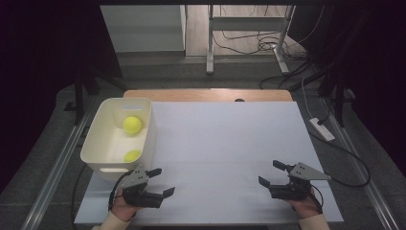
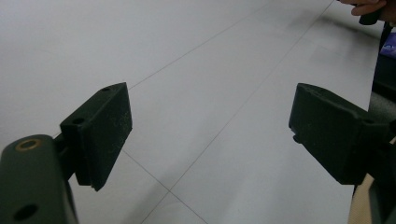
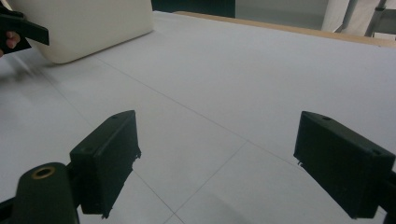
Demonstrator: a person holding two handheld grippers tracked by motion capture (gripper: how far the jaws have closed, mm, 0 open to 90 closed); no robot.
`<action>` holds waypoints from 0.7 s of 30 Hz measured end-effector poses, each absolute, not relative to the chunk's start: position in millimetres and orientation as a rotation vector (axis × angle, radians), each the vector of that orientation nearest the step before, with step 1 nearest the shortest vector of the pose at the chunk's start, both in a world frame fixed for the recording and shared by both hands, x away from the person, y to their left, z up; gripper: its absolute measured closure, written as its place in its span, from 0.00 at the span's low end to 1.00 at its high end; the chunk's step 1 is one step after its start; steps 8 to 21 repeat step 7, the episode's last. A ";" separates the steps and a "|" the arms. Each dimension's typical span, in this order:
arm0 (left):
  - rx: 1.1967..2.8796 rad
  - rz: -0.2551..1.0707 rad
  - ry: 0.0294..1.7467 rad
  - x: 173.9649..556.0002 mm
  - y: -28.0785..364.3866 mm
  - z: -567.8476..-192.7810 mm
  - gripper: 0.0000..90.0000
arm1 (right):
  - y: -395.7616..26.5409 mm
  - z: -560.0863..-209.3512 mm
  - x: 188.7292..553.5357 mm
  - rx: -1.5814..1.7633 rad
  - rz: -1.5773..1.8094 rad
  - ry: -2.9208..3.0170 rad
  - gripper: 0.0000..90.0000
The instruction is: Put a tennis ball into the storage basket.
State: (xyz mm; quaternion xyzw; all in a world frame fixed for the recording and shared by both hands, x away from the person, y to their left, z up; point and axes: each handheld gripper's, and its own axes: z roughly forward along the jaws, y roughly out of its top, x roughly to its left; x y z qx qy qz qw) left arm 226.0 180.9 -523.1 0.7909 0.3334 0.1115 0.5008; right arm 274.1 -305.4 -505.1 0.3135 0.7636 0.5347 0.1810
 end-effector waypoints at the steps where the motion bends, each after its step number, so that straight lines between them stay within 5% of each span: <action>1: 1.912 0.269 0.805 226.2 180.8 -523.0 0.16 | -305.3 -505.2 274.0 0.885 1.512 2.155 0.15; 21: 1.907 0.274 0.801 226.5 180.5 -521.4 0.16 | -304.9 -505.7 274.3 0.879 1.512 2.161 0.15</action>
